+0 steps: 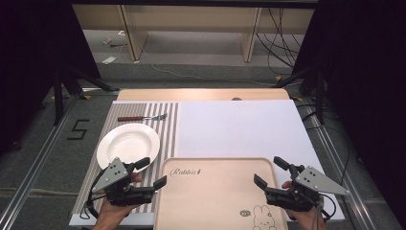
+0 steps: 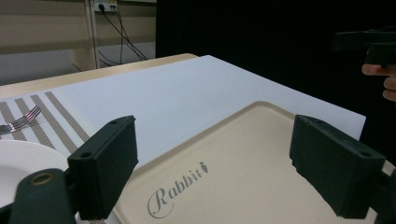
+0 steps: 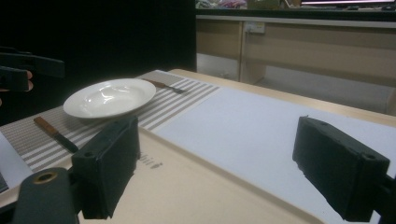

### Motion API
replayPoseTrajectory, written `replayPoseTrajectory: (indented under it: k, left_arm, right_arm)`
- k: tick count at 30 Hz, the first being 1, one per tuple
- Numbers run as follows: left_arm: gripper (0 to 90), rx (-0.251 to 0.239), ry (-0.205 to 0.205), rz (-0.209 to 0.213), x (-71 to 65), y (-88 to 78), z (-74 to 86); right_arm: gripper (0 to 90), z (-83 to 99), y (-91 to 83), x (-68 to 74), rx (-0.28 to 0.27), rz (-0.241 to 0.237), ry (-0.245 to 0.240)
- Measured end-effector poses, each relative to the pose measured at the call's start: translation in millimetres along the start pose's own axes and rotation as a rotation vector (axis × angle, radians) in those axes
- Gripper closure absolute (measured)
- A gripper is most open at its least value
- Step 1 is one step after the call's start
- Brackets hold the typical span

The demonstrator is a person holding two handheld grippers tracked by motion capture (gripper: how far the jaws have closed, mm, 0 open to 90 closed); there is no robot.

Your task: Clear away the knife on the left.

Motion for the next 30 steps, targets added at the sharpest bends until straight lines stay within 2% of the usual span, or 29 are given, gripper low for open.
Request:
replayPoseTrajectory:
  k: [19, 28, 30]
  left_arm:
    - [14.9, 0.006, -0.007, -0.002, 1.2, -0.8, -0.6]
    - [14.9, -0.014, -0.021, -0.005, 7.4, -7.8, -8.7]
    - [14.9, -0.011, -0.013, -0.007, 8.4, -9.6, -10.1]
  right_arm:
    - [15.9, -0.2, -0.1, 0.3, -0.001, -0.002, -0.001]
    - [15.9, -0.2, -0.2, 0.4, -0.001, -0.002, -0.001]
    - [15.9, -0.2, -0.2, 0.3, 0.000, -0.002, 0.000]
Point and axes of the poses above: each handheld gripper's, and its own axes: y roughly forward along the jaws, z roughly out of its underside, x roughly to its left, the point moved 8 cm from there along y, roughly forward along the jaws, and after that the axes turned 8 degrees about -x, right-handed, at the moved point
